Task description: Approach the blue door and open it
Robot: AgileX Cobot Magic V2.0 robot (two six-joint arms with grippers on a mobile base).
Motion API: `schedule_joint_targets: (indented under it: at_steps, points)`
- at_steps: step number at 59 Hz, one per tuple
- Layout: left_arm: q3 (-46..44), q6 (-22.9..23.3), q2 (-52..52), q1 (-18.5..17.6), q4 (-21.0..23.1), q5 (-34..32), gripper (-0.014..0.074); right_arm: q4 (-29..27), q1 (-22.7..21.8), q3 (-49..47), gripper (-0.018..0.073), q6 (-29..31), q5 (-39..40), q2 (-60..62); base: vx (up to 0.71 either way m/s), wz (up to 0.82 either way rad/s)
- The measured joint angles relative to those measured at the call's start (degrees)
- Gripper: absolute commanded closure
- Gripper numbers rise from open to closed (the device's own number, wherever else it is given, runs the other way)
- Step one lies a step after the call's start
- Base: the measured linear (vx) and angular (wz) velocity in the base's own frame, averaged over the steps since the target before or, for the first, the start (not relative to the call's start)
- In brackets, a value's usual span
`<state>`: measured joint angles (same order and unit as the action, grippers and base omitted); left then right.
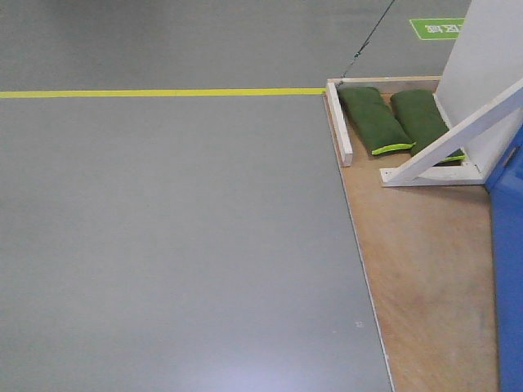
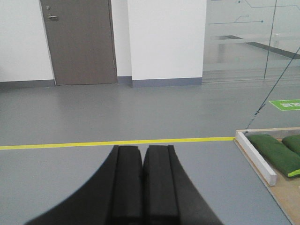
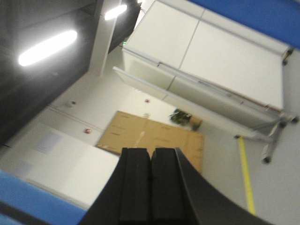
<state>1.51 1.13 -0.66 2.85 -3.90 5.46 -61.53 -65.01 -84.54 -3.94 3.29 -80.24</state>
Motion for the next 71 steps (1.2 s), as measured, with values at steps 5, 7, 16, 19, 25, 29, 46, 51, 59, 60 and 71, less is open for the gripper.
schedule_joint_targets:
  at_steps: [5,7,16,19,25,29,46,51,59,60,71]
  points:
    - [0.0,0.0,0.0,0.0,0.0,0.0,0.0524,-3.3,3.6,0.6,0.0561,-0.1,0.4,1.1,-0.03,-0.15]
    - [0.0,0.0,0.0,0.0,0.0,0.0,0.0524,-3.5,5.2,0.6,0.0561,0.9,0.4,1.8,-0.03,-0.20]
    - [0.0,0.0,0.0,0.0,0.0,0.0,0.0524,-5.5,14.1,0.1,0.0561,2.4,-5.0,3.7,-0.04,-0.30]
    - [0.0,0.0,0.0,0.0,0.0,0.0,0.0524,-7.7,17.8,-0.5,0.0561,1.5,-9.1,3.5,-0.05,-0.42]
    - [0.0,0.0,0.0,0.0,0.0,0.0,0.0524,-8.7,24.8,-2.9,0.0561,1.4,-18.3,2.2,-0.07,-0.53]
    - [0.0,0.0,0.0,0.0,0.0,0.0,0.0524,-11.0,29.2,-5.0,0.0561,0.7,-24.3,-0.2,-0.07,-0.53]
    - [0.0,0.0,0.0,0.0,0.0,0.0,0.0524,-10.7,43.2,-12.0,0.0561,0.7,-40.2,-8.3,-0.04,-0.21]
    - [0.0,0.0,0.0,0.0,0.0,0.0,0.0524,-10.1,46.1,-13.0,0.0561,0.7,-43.4,-7.1,0.00,-0.01]
    - [0.0,0.0,0.0,0.0,0.0,0.0,0.0524,-10.8,50.9,-14.1,0.0561,0.9,-47.3,-4.5,0.00,0.02]
    - [0.0,0.0,0.0,0.0,0.0,0.0,0.0524,-10.9,51.5,-14.1,0.0561,0.9,-47.5,-4.3,0.01,0.03]
    - [0.0,0.0,0.0,0.0,0.0,0.0,0.0524,-10.4,53.1,-14.2,0.0561,0.9,-47.9,-4.3,0.01,0.07]
